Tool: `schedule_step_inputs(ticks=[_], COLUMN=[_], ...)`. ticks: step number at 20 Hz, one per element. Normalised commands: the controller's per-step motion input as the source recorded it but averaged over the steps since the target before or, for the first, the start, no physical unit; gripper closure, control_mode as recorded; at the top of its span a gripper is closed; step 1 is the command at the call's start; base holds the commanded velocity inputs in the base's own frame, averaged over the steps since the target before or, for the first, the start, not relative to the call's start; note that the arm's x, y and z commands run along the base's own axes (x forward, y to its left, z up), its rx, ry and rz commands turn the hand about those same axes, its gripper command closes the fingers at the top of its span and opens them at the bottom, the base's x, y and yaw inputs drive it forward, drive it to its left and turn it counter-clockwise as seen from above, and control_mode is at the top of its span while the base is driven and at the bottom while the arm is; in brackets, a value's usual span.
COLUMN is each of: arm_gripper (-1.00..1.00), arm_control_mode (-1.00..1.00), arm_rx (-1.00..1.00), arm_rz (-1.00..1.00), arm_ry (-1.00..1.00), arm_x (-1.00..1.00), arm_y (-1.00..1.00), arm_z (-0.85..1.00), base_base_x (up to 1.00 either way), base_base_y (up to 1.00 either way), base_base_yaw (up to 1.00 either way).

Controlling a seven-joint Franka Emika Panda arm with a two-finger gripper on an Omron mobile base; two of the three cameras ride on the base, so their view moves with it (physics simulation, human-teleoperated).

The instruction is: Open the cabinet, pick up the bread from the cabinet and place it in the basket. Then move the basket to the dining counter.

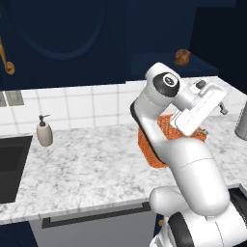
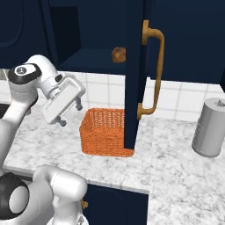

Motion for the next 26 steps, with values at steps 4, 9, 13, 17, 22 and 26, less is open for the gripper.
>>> schedule_step_inputs(ticks=[4, 9, 13, 17, 22, 26], arm_gripper=[-1.00, -1.00, -1.00, -1.00, -1.00, -1.00], arm_control_mode=[-1.00, -1.00, -1.00, -1.00, -1.00, -1.00], arm_rx=[0.35, 0.23, 0.14, 0.12, -0.14, -0.27], arm_rz=[-0.23, -0.15, -0.23, -0.06, 0.00, 0.00], arm_ry=[-0.75, -0.96, -0.90, -0.73, -0.46, -0.29], arm_x=[0.49, 0.17, 0.70, 0.87, 0.86, 0.97], arm_y=[0.33, -0.13, -0.07, 0.00, -0.01, -0.07], arm_z=[-0.41, 0.00, 0.19, 0.76, 0.12, 0.12], base_base_x=[0.00, 0.00, 0.00, 0.00, 0.00, 0.00], base_base_y=[0.00, 0.00, 0.00, 0.00, 0.00, 0.00], base_base_yaw=[0.00, 0.00, 0.00, 0.00, 0.00, 0.00])
